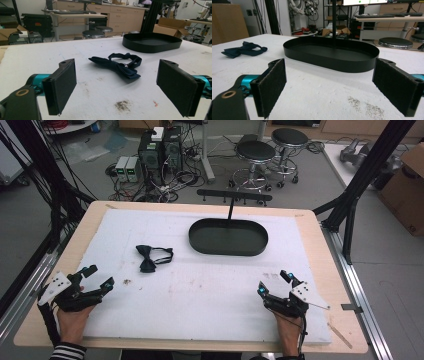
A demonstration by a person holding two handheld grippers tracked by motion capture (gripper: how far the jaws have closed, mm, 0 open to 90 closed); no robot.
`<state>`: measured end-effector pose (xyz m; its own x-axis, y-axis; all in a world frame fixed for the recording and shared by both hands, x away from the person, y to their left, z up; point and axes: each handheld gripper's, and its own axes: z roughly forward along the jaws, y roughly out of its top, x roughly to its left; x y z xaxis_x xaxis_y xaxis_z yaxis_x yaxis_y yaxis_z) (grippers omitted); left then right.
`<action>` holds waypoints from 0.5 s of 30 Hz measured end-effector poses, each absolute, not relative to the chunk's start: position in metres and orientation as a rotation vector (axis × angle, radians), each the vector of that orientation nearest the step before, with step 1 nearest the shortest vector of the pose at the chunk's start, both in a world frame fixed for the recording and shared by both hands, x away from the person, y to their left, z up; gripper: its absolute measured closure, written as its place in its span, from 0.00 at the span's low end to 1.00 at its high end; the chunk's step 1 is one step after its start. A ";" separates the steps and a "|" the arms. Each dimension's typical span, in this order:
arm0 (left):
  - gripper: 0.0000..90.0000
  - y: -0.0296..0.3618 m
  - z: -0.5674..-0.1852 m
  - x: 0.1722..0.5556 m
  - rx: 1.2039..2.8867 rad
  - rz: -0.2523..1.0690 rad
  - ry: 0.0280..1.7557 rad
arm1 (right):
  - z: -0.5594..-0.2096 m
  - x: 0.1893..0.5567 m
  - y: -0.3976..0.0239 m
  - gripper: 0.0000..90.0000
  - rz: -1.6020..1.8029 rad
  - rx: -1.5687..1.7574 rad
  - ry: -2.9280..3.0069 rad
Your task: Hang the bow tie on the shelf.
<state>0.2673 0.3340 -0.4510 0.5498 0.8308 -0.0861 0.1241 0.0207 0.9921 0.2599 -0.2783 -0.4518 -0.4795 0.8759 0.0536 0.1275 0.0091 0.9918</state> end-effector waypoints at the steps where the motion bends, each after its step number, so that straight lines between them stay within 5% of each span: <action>1: 0.18 0.334 -0.451 0.268 1.473 0.668 0.870 | -0.452 0.260 -0.278 0.12 1.527 1.042 1.665; 15: 0.17 0.323 -0.419 0.279 1.536 0.667 0.853 | -0.452 0.261 -0.278 0.12 1.520 1.036 1.667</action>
<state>0.2786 0.3234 -0.4187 0.5672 0.8218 -0.0548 0.1456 -0.0346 0.9887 0.2606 -0.2779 -0.4517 -0.4784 0.8769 0.0463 0.1272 0.0170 0.9917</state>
